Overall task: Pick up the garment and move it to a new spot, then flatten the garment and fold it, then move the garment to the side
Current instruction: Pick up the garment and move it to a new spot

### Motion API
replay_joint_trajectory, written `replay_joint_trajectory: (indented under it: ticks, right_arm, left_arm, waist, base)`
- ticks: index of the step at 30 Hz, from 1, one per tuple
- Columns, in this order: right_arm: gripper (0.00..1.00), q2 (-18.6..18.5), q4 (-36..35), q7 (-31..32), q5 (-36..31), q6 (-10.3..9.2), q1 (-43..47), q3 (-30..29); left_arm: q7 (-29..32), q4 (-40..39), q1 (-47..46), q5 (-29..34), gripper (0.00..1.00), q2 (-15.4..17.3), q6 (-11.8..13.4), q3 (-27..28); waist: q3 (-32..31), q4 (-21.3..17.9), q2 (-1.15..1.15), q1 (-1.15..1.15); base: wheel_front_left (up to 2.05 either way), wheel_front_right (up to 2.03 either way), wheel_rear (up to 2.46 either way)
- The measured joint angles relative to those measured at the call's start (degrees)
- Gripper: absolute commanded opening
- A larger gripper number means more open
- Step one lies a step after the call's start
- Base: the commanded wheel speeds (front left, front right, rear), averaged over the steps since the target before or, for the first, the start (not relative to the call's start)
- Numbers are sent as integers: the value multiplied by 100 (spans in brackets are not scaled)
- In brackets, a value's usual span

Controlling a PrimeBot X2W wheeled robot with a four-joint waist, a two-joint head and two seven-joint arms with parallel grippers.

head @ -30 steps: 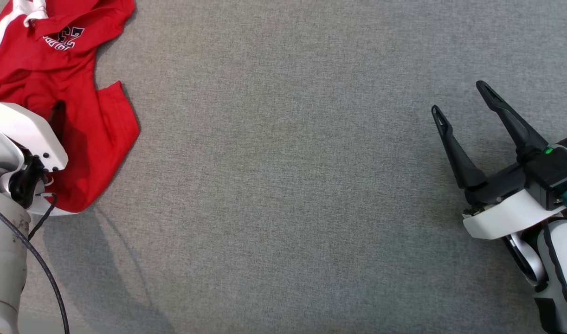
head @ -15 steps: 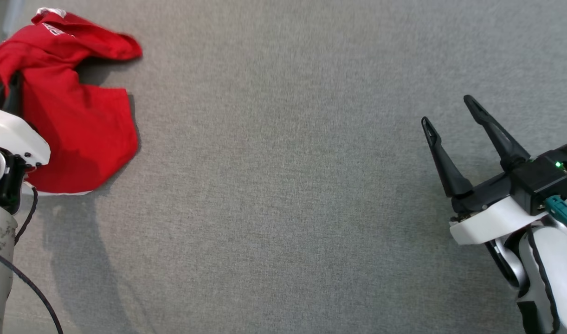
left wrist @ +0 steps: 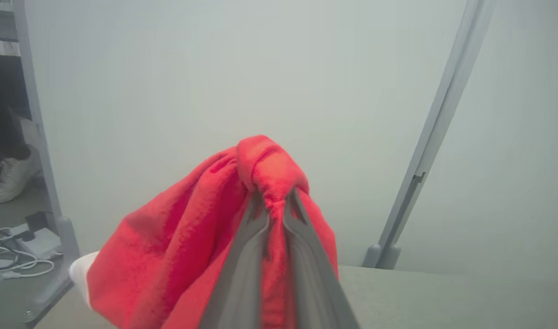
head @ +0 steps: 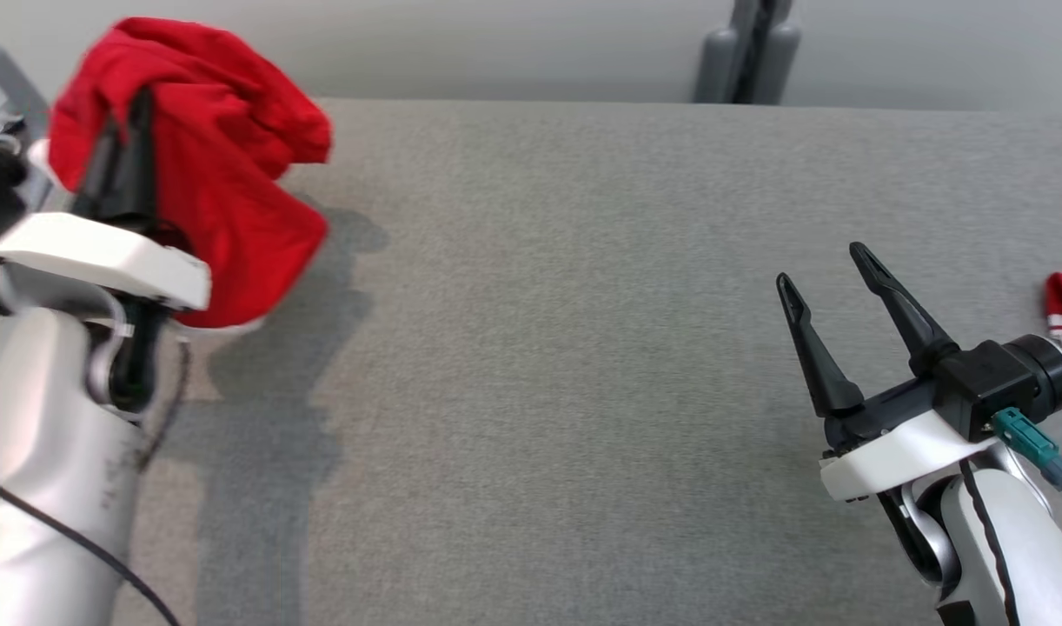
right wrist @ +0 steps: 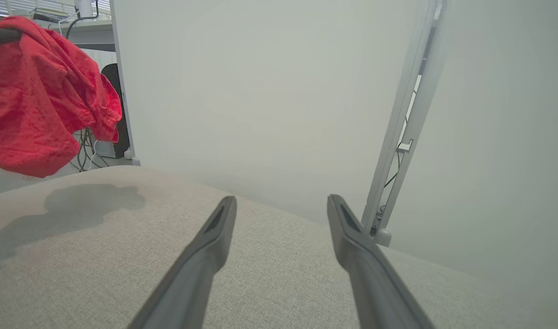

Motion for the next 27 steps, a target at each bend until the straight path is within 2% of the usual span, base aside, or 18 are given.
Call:
replay_joint_trajectory:
  ticks: [4, 11, 16, 21, 22, 23, 27]
  right_arm:
    - [100, 38, 23, -41, 4, 0, 73, -77]
    - [100, 123, 11, -49, -4, 0, 50, -178]
    - [100, 254, 0, -68, -4, 0, -51, -199]
    - [100, 325, -74, -74, -3, 0, -74, -326]
    - [100, 347, -81, -74, -3, 0, -80, -325]
    - [100, 372, -89, -74, -3, 0, -82, -322]
    - [100, 430, -79, -74, -3, 0, -86, -338]
  left_arm:
    - [276, -907, 387, -67, 0, -361, 144, -219]
    - [542, -1981, 1061, 64, 0, -992, 710, -710]
    - [474, -1982, 1257, 197, 0, -1278, 987, -1027]
    - [294, -1526, 1241, 490, 0, -1445, 1294, -1425]
    - [250, -1397, 1208, 559, 39, -1459, 1397, -1510]
    - [244, -1272, 1166, 644, 100, -1467, 1459, -1604]
    - [140, -992, 1076, 557, 100, -1511, 1489, -1788]
  waist:
    - [-153, -287, 0, 0]
    - [-126, -817, 0, 0]
    - [60, -1173, 0, 0]
    - [286, -1467, 0, 0]
    - [326, -1515, 0, 0]
    - [359, -1557, 0, 0]
    - [434, -1658, 0, 0]
  base:
    - [0, 0, 0]
    - [0, 0, 0]
    - [0, 0, 0]
    - [0, 0, 0]
    - [0, 0, 0]
    - [0, 0, 0]
    - [0, 0, 0]
